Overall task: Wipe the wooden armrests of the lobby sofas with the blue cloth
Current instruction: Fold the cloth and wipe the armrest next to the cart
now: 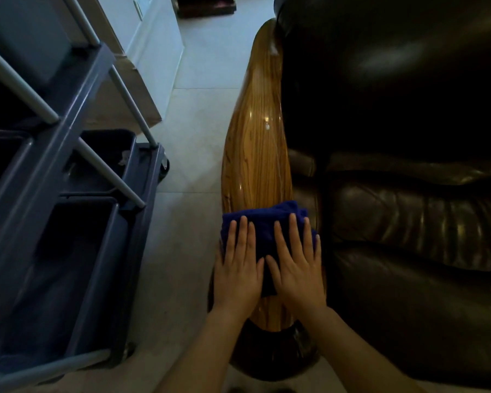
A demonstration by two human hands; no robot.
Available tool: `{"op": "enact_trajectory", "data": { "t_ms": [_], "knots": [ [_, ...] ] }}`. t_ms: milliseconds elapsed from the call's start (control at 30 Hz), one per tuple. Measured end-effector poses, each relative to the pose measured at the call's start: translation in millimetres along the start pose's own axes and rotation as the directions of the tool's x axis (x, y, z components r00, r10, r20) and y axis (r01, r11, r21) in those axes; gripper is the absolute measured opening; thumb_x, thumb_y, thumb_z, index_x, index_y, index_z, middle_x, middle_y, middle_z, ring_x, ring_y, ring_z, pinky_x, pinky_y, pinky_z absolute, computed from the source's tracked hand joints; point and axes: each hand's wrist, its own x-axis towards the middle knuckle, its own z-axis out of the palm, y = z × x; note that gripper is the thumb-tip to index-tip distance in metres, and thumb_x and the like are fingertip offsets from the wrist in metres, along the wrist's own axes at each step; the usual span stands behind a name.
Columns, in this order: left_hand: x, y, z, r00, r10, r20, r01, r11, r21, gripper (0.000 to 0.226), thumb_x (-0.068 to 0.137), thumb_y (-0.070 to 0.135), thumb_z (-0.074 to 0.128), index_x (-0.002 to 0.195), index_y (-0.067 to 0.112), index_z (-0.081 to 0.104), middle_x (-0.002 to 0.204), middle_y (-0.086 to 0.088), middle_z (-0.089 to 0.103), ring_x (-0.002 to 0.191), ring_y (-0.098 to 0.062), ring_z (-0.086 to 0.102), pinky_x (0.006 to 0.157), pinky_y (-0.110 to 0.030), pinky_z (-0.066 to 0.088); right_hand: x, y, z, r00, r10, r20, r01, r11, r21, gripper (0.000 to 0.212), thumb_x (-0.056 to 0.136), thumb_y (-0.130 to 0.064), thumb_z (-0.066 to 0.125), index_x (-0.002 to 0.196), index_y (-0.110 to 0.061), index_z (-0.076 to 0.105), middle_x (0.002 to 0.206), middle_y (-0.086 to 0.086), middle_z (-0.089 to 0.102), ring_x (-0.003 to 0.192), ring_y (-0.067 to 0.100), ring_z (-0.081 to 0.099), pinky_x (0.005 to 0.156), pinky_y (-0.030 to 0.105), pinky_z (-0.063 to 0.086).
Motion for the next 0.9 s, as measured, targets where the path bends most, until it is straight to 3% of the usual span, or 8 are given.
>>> {"op": "enact_trajectory", "data": {
  "t_ms": [67, 167, 367, 667, 800, 900],
  "knots": [
    [13, -1, 4, 1.000, 0.010, -0.010, -0.010, 1.000, -0.024, 0.066, 0.089, 0.035, 0.026, 0.143, 0.006, 0.000, 0.152, -0.015, 0.006, 0.140, -0.030, 0.010, 0.108, -0.051, 0.026, 10, 4, 4, 1.000, -0.007, -0.022, 0.007, 1.000, 0.022, 0.060, 0.094, -0.043, 0.022, 0.145, -0.026, -0.005, 0.155, 0.000, -0.013, 0.142, 0.021, -0.015, 0.117, 0.046, -0.003],
    [29, -2, 10, 0.998, 0.041, -0.054, -0.045, 0.997, -0.068, 0.064, 0.091, 0.032, 0.025, 0.143, 0.009, -0.004, 0.153, -0.012, 0.002, 0.142, -0.026, 0.002, 0.110, -0.049, 0.012, 27, 9, 6, 0.999, -0.028, -0.043, 0.030, 0.999, 0.045, 0.060, 0.095, -0.043, 0.020, 0.145, -0.027, -0.008, 0.153, -0.005, -0.019, 0.142, 0.025, -0.016, 0.117, 0.046, 0.001],
    [51, 9, 5, 0.996, -0.025, -0.089, 0.014, 0.993, -0.120, 0.062, 0.091, 0.029, 0.025, 0.143, 0.010, -0.002, 0.152, -0.011, 0.002, 0.142, -0.025, -0.001, 0.111, -0.050, 0.013, 50, 5, 3, 0.991, -0.003, -0.135, 0.013, 0.997, 0.073, 0.058, 0.094, -0.035, 0.030, 0.145, -0.015, 0.012, 0.154, 0.014, 0.008, 0.142, 0.032, -0.003, 0.117, 0.032, -0.007],
    [87, 12, -9, 0.992, -0.056, -0.111, 0.052, 0.998, -0.038, 0.061, 0.088, 0.029, 0.029, 0.142, 0.003, 0.020, 0.150, -0.016, 0.021, 0.139, -0.029, 0.017, 0.109, -0.054, 0.024, 86, 2, -9, 0.987, 0.013, -0.162, 0.000, 0.997, 0.083, 0.058, 0.092, -0.035, 0.034, 0.145, -0.014, 0.018, 0.154, 0.013, 0.012, 0.142, 0.031, 0.002, 0.116, 0.035, 0.003],
    [105, 10, -10, 0.992, -0.045, -0.121, 0.038, 0.998, -0.058, 0.061, 0.088, 0.029, 0.028, 0.143, 0.006, 0.013, 0.152, -0.013, 0.015, 0.141, -0.024, 0.006, 0.114, -0.047, 0.011, 104, 1, -11, 0.989, 0.020, -0.144, -0.011, 0.998, 0.059, 0.059, 0.092, -0.035, 0.034, 0.145, -0.015, 0.017, 0.154, 0.012, 0.012, 0.143, 0.030, 0.003, 0.115, 0.036, 0.005],
    [122, 8, -15, 0.993, -0.051, -0.103, 0.044, 0.997, -0.069, 0.062, 0.088, 0.029, 0.028, 0.143, 0.007, 0.013, 0.152, -0.013, 0.016, 0.141, -0.024, 0.007, 0.113, -0.052, 0.015, 121, 0, -15, 0.989, 0.025, -0.146, -0.017, 0.999, 0.051, 0.060, 0.091, -0.035, 0.035, 0.145, -0.015, 0.018, 0.154, 0.013, 0.013, 0.142, 0.031, 0.006, 0.115, 0.035, 0.005]
  ]
}}
